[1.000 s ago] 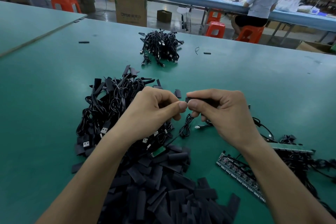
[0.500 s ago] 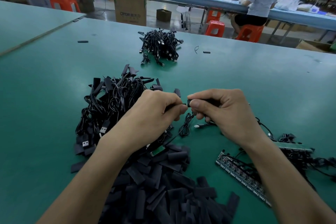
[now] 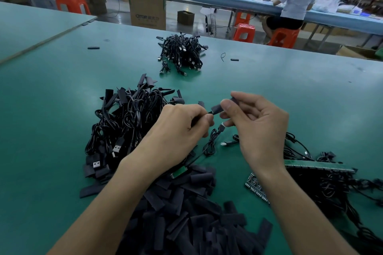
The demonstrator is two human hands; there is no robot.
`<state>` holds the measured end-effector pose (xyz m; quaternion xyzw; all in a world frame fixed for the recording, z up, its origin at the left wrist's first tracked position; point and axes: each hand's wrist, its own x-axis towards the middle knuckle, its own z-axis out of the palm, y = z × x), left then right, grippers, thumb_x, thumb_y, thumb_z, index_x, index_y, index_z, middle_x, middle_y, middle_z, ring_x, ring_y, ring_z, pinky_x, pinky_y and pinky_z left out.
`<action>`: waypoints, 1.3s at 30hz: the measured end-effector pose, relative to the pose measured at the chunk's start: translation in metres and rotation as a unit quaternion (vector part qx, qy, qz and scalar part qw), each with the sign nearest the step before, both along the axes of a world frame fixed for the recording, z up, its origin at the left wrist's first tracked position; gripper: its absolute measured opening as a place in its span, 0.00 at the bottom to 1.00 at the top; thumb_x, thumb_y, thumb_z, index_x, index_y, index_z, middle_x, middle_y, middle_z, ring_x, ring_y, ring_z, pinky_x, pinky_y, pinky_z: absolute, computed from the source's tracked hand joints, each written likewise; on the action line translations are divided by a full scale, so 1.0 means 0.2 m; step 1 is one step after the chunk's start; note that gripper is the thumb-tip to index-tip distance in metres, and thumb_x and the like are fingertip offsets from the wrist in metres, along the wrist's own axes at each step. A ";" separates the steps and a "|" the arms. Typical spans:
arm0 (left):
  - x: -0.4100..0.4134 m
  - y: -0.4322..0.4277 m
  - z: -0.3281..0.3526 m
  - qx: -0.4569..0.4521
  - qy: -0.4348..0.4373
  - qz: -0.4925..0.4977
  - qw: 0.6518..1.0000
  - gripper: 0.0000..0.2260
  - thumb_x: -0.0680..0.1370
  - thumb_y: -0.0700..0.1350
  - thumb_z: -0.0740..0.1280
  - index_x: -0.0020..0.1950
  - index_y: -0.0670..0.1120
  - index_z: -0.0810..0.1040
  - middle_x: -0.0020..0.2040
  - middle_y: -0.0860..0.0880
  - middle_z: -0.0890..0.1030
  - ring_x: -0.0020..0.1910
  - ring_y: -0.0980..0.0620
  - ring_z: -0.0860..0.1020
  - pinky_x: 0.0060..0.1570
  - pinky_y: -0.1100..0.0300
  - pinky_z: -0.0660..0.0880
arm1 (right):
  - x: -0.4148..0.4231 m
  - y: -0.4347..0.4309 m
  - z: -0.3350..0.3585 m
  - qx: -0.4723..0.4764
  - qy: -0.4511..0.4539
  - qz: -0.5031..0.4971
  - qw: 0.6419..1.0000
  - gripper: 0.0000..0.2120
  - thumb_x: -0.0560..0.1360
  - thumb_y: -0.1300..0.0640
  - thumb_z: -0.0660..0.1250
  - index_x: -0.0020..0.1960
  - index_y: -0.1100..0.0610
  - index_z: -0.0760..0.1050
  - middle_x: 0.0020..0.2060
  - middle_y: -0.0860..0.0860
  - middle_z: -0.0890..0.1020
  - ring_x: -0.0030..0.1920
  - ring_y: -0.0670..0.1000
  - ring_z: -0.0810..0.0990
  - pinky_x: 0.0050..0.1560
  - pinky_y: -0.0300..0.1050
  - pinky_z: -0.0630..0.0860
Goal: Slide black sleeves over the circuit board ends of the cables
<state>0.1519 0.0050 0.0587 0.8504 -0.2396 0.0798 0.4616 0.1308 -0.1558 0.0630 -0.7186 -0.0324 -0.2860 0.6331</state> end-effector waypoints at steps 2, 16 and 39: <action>0.00 0.00 0.00 -0.011 -0.011 0.006 1.000 0.10 0.82 0.47 0.66 0.43 0.49 0.83 0.31 0.55 0.81 0.24 0.50 0.74 0.24 0.58 0.70 | 0.00 0.03 -0.01 0.011 -0.003 0.006 1.000 0.11 0.75 0.60 0.73 0.58 0.56 0.81 0.39 0.49 0.87 0.38 0.49 0.86 0.38 0.38 0.81; 0.00 -0.01 -0.01 -0.053 -0.025 0.019 0.998 0.10 0.81 0.48 0.68 0.43 0.48 0.84 0.32 0.53 0.82 0.29 0.49 0.79 0.30 0.52 0.76 | -0.01 0.08 0.00 0.036 -0.017 0.024 0.999 0.14 0.77 0.62 0.71 0.57 0.44 0.78 0.38 0.46 0.87 0.37 0.47 0.85 0.38 0.35 0.80; -0.01 -0.03 -0.01 -0.100 -0.044 0.040 0.993 0.07 0.80 0.45 0.70 0.43 0.48 0.85 0.32 0.57 0.82 0.30 0.54 0.79 0.29 0.65 0.73 | -0.01 0.09 0.02 -0.014 -0.015 0.000 1.000 0.12 0.77 0.59 0.72 0.55 0.44 0.80 0.38 0.45 0.86 0.36 0.45 0.84 0.39 0.36 0.79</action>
